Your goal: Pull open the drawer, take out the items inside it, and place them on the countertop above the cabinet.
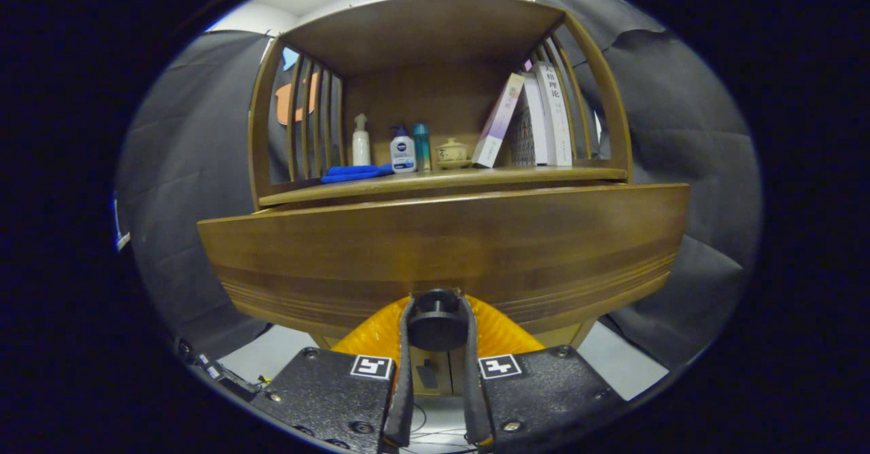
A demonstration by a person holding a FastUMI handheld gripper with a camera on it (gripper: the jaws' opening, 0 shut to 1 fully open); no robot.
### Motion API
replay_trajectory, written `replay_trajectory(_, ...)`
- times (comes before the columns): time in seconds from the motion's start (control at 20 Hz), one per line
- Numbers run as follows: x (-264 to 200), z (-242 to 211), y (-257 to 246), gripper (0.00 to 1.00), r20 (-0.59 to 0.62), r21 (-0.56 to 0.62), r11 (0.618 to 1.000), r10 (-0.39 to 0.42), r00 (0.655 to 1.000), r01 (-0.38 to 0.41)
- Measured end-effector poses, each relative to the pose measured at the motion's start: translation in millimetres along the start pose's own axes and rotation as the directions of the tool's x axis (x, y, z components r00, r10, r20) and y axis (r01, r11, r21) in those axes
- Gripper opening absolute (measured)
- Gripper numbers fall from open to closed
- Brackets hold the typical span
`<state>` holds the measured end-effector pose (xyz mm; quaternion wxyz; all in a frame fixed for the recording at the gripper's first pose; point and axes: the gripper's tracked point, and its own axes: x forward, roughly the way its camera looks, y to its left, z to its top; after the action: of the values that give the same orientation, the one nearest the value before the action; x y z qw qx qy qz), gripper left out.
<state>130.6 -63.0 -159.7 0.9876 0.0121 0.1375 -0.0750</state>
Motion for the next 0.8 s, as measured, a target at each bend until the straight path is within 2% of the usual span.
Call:
replay_trajectory(0.2, -27.3, -12.7, 0.0, 0.33, -0.029, 0.037, 0.999, 0.023, 0.999, -0.022)
replay_trajectory(0.45, -51.6, -23.6, -1.6, 0.33, -0.040, 0.009, 0.999, 0.042, 0.998, -0.041)
replay_trajectory(0.7, -51.8, -25.9, 0.1, 0.33, -0.072, 0.008, 0.998, 0.069, 0.995, -0.069)
replay_trajectory(0.8, -58.8, -28.3, -3.2, 0.39, -0.099, 0.003, 0.998, 0.064, 0.993, -0.063)
